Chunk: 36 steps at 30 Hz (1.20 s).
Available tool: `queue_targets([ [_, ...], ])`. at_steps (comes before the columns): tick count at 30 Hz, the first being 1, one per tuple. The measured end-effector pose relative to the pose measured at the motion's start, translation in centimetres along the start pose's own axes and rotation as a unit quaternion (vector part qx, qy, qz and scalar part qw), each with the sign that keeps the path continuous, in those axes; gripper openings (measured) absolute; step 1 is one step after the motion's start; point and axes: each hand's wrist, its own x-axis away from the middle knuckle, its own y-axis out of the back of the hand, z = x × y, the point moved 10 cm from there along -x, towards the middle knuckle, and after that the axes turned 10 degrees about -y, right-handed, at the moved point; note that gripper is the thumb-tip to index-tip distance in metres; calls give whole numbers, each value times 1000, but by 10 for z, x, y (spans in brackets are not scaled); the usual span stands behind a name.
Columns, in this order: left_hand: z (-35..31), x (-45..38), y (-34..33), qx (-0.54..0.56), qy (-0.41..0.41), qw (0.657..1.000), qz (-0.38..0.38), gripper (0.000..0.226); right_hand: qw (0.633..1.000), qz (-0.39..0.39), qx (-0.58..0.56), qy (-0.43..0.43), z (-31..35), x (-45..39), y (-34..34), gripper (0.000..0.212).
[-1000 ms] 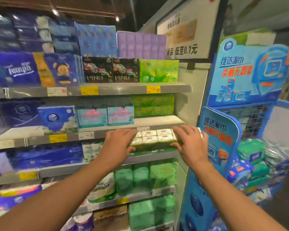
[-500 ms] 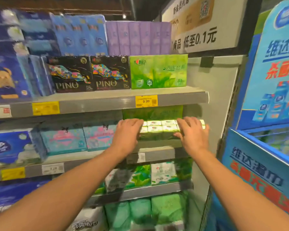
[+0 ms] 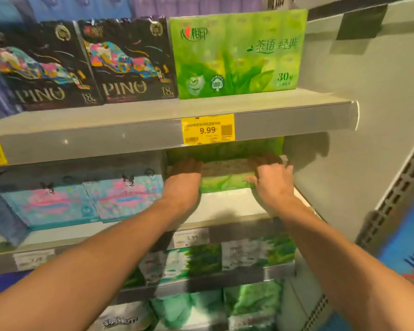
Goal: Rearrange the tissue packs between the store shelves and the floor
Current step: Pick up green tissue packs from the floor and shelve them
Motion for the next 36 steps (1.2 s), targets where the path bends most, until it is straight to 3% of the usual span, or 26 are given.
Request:
queue_targets([
  [7,-5,-6,-3,-43,-8,999,-23,55,999,25,-47,-9,2,-20,-20,59],
  [15,-6,-2,-4,13,-5,1000,24,51,998,49,8,-48,1,-6,-3,41],
  [17,-13,3,6,31,-27,999,2,49,998,29,-15,-45,-2,13,12,35],
  [20,-36,15,28,70,-97,991,-53,47,993,22,-107,-41,-9,55,41,47],
  [23,-71,38,45,133,-167,973,-90,45,988,-9,-132,-83,-27,113,77,49],
  [26,-119,73,45,205,-234,947,-79,42,982,-37,-108,-153,-53,193,106,47],
  [36,-373,317,25,284,-509,807,93,42,902,-65,-52,-424,-168,560,190,45],
])
